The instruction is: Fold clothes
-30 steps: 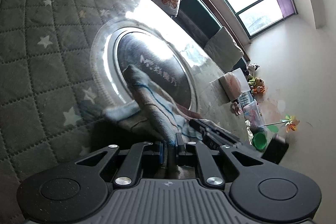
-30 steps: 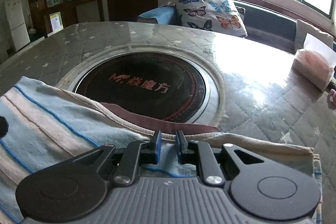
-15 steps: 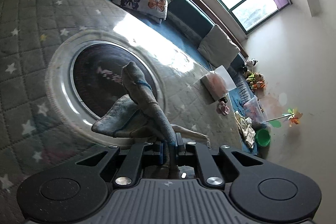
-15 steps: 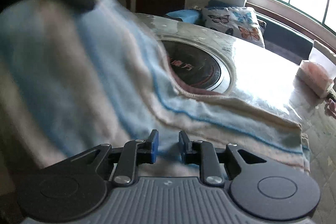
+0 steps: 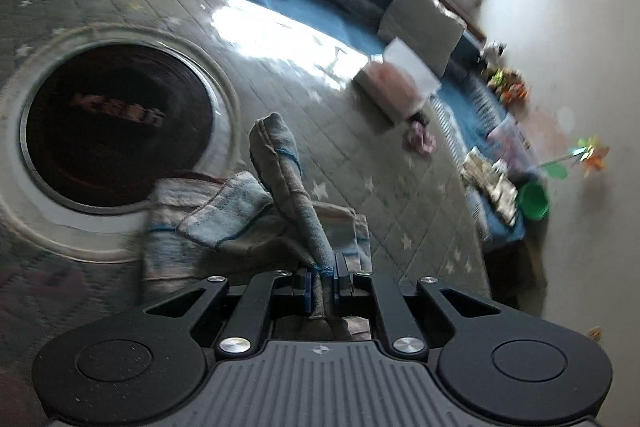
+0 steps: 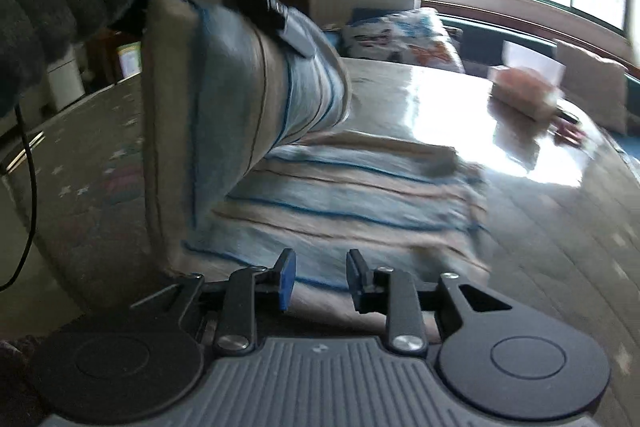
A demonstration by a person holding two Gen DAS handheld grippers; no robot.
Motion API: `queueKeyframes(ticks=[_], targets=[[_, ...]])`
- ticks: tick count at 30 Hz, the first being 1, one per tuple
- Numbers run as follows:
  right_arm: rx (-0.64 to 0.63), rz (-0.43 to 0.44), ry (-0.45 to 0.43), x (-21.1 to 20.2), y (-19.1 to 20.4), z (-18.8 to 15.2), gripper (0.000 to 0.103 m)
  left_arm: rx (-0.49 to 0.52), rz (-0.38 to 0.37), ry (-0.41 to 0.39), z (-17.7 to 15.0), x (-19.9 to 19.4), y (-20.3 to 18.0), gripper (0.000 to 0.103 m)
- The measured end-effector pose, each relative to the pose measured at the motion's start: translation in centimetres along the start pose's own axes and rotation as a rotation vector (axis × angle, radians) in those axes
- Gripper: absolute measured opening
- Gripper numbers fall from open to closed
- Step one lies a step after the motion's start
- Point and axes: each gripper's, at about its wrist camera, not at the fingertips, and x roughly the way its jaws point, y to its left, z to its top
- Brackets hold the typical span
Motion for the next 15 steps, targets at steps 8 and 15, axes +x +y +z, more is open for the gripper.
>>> queueKeyframes(ticks=[8, 15], targets=[[0.085, 0.006, -0.003, -0.5, -2.4, -1.9, 0.028, 0.127, 0.028, 0.089, -2.0, 5.8, -4.4, 0.012], [0.105, 0.022, -0.006, -0.4, -3.1, -2.4, 0.034, 0.160, -0.040, 0.138, -2.7, 7.4, -4.4, 0.026]])
